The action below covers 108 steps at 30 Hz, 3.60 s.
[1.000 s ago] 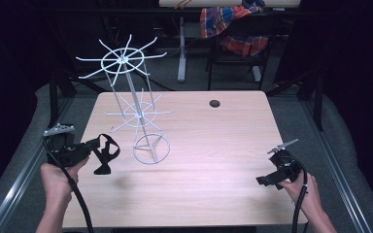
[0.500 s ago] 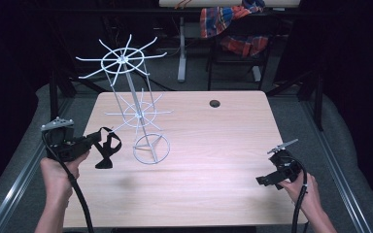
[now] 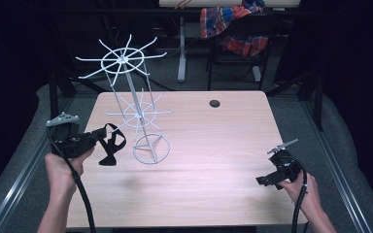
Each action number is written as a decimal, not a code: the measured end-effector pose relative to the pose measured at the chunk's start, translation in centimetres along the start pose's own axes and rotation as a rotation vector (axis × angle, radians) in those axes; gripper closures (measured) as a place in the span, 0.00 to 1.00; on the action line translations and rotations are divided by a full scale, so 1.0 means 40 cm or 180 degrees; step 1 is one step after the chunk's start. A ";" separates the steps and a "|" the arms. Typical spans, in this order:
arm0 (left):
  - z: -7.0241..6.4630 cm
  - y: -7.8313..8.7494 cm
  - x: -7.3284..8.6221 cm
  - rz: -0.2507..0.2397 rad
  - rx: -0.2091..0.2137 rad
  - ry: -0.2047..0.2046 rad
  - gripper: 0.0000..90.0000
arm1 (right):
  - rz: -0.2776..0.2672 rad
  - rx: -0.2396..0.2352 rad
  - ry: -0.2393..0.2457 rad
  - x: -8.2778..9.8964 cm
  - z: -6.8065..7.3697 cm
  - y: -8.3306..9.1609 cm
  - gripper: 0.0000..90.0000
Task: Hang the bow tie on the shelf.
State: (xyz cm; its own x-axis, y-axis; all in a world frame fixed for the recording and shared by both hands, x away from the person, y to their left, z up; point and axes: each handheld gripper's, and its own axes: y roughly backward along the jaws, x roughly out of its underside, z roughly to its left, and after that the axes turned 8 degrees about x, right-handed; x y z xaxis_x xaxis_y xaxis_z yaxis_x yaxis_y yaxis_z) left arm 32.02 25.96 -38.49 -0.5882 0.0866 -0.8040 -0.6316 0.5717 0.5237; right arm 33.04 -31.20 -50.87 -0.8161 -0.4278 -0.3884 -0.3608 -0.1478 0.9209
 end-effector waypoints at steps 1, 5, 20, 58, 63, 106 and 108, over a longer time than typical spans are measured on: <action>-0.009 -0.015 -0.001 0.0035 0.0020 -0.0010 0.98 | 0.0023 0.0020 0.0015 0.000 0.000 0.000 0.02; -0.023 -0.043 -0.004 0.0081 0.0007 -0.0067 0.98 | 0.0003 -0.0010 -0.0009 0.000 -0.002 -0.001 0.02; -0.060 -0.123 0.030 0.0141 -0.0242 -0.0297 0.98 | 0.0022 0.0033 0.0039 0.002 -0.004 0.004 0.02; -0.081 -0.128 0.107 0.0386 -0.0319 -0.0455 0.59 | -0.0010 0.0030 0.0039 -0.001 0.000 0.006 0.02; -0.068 -0.108 0.118 0.0402 -0.0340 -0.0386 0.48 | -0.0042 -0.0015 0.0029 -0.003 0.002 0.004 0.02; 0.012 -0.010 0.216 0.0720 -0.0574 -0.0105 0.04 | 0.0010 0.0034 0.0090 0.000 0.002 0.016 0.02; 0.026 -0.014 0.228 0.0830 -0.0578 -0.0041 0.01 | 0.0017 0.0037 0.0103 0.000 0.002 0.015 0.02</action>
State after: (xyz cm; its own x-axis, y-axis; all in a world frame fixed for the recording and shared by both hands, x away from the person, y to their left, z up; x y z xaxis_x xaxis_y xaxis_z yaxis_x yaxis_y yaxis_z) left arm 27.54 27.29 -46.42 -0.7365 0.2221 -0.6389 -0.5408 0.3740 0.7534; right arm 32.78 -31.24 -50.31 -0.8031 -0.4572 -0.3820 -0.3619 -0.1351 0.9224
